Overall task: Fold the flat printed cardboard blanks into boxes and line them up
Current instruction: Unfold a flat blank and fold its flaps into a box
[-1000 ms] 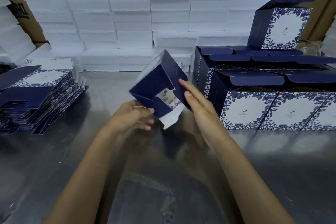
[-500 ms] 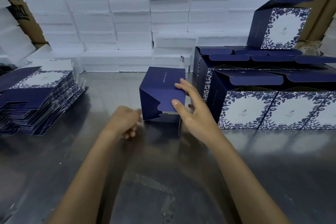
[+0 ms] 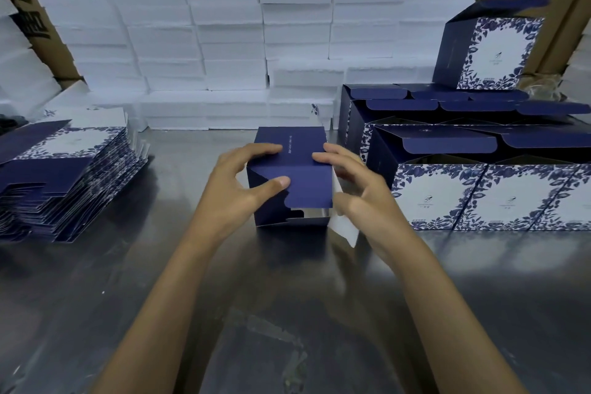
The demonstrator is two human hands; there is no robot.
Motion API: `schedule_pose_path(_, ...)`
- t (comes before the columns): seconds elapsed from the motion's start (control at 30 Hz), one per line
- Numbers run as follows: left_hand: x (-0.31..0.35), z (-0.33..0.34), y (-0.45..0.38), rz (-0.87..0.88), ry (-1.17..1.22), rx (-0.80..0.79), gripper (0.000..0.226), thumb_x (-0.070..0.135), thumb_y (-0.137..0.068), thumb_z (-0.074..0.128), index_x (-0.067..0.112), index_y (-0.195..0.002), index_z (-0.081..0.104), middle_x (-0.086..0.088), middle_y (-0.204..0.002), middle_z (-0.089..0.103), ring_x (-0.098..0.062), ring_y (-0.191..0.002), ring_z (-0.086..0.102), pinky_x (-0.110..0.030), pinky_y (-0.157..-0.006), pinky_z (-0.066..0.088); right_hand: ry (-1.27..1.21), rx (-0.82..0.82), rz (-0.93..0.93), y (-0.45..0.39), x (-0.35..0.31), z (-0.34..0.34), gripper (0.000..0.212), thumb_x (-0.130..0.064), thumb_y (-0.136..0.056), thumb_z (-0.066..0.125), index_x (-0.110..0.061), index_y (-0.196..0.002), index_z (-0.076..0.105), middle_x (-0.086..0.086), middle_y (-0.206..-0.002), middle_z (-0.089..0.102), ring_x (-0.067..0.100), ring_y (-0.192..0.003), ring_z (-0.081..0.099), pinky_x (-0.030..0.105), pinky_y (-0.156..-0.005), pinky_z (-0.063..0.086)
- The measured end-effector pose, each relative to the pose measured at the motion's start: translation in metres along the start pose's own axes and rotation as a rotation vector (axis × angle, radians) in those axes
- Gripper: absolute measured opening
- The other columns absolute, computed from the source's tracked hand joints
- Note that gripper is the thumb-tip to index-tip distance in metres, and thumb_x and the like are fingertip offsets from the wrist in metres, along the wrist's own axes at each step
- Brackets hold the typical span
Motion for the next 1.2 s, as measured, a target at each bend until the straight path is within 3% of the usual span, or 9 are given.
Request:
schedule_pose_path(0.13, 0.010, 0.000, -0.001, 0.017, -0.084, -0.024, 0.035, 0.023, -0.077, 0.085, 0.041, -0.105, 0.074, 0.026, -0.117, 0.062, -0.005, -0.123, 0.042, -0.001, -0.088, 0.033, -0.035, 0.049, -0.012, -0.002, -0.005, 0.000, 0.043, -0.005, -0.080, 0.063, -0.033, -0.109, 0.076, -0.021, -0.132, 0.056, -0.006, -0.123, 0.052, 0.022, -0.096, 0.046)
schedule_pose_path(0.3, 0.015, 0.005, 0.001, -0.009, -0.054, -0.018, 0.030, 0.027, -0.075, 0.085, 0.043, -0.097, 0.075, 0.022, -0.112, 0.064, -0.009, -0.121, 0.043, -0.006, -0.084, 0.037, 0.111, 0.042, -0.040, -0.008, -0.008, 0.018, 0.031, -0.017, -0.086, 0.079, -0.038, -0.108, 0.074, -0.021, -0.140, 0.048, 0.007, -0.140, 0.038, 0.039, -0.118, 0.034)
schedule_pose_path(0.5, 0.012, 0.007, 0.000, -0.016, 0.004, -0.008, 0.030, 0.025, -0.071, 0.088, 0.041, -0.093, 0.075, 0.020, -0.109, 0.066, -0.014, -0.125, 0.047, -0.023, -0.088, 0.044, 0.047, 0.118, -0.062, -0.009, -0.002, 0.014, 0.024, -0.012, -0.083, 0.081, -0.022, -0.104, 0.078, -0.015, -0.136, 0.055, 0.000, -0.132, 0.047, 0.038, -0.116, 0.037)
schedule_pose_path(0.6, 0.009, 0.006, 0.000, -0.010, 0.003, -0.005, 0.029, 0.028, -0.071, 0.087, 0.041, -0.094, 0.075, 0.021, -0.111, 0.066, -0.009, -0.124, 0.046, -0.014, -0.086, 0.042, 0.031, 0.111, -0.070, -0.010, 0.002, 0.013, 0.021, -0.011, -0.083, 0.082, -0.023, -0.100, 0.079, -0.015, -0.135, 0.057, -0.005, -0.128, 0.049, 0.033, -0.114, 0.038)
schedule_pose_path(0.7, 0.009, 0.010, 0.002, 0.036, -0.023, 0.009, 0.028, 0.027, -0.075, 0.085, 0.043, -0.095, 0.074, 0.020, -0.115, 0.063, -0.004, -0.124, 0.045, -0.003, -0.092, 0.033, 0.021, 0.171, -0.097, -0.010, 0.004, 0.013, 0.018, -0.008, -0.082, 0.081, -0.021, -0.095, 0.080, -0.012, -0.130, 0.061, -0.008, -0.122, 0.052, 0.015, -0.106, 0.037)
schedule_pose_path(0.8, 0.008, 0.016, 0.004, 0.040, 0.085, -0.002, 0.025, 0.021, -0.078, 0.082, 0.038, -0.095, 0.074, 0.012, -0.118, 0.060, -0.001, -0.119, 0.053, -0.004, -0.095, 0.035, 0.010, 0.205, -0.115, -0.010, 0.005, 0.012, 0.015, -0.005, -0.082, 0.080, -0.017, -0.093, 0.080, -0.008, -0.127, 0.064, -0.007, -0.119, 0.055, 0.008, -0.099, 0.037)
schedule_pose_path(0.93, 0.005, 0.017, 0.005, 0.008, 0.160, 0.055, 0.022, 0.020, -0.079, 0.080, 0.036, -0.093, 0.075, 0.009, -0.116, 0.062, 0.001, -0.114, 0.057, -0.011, -0.096, 0.042, -0.012, 0.142, -0.097, -0.012, 0.007, 0.009, 0.020, -0.007, -0.085, 0.079, -0.020, -0.100, 0.080, -0.013, -0.132, 0.061, -0.007, -0.123, 0.053, 0.014, -0.104, 0.041)
schedule_pose_path(1.07, 0.006, 0.017, 0.004, -0.002, 0.171, 0.053, 0.024, 0.015, -0.080, 0.080, 0.034, -0.093, 0.077, 0.009, -0.114, 0.064, 0.005, -0.112, 0.058, -0.012, -0.090, 0.046, -0.095, 0.122, -0.076, -0.010, 0.008, 0.004, 0.024, -0.004, -0.085, 0.078, -0.024, -0.099, 0.079, -0.014, -0.135, 0.061, -0.003, -0.127, 0.053, 0.013, -0.092, 0.049)
schedule_pose_path(1.2, 0.002, 0.009, 0.005, -0.029, 0.251, 0.003, 0.021, 0.020, -0.078, 0.079, 0.027, -0.098, 0.078, 0.012, -0.116, 0.070, 0.004, -0.114, 0.060, -0.008, -0.087, 0.046, -0.106, 0.152, -0.080, -0.010, 0.011, 0.002, 0.017, -0.002, -0.085, 0.077, -0.016, -0.094, 0.080, -0.010, -0.131, 0.065, 0.005, -0.128, 0.056, 0.028, -0.099, 0.054)
Point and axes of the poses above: each hand's wrist, its own y-axis away from the middle knuckle, its own z-axis out of the palm, x = y × z, the point moved 5 cm from there along -y, towards the middle knuckle
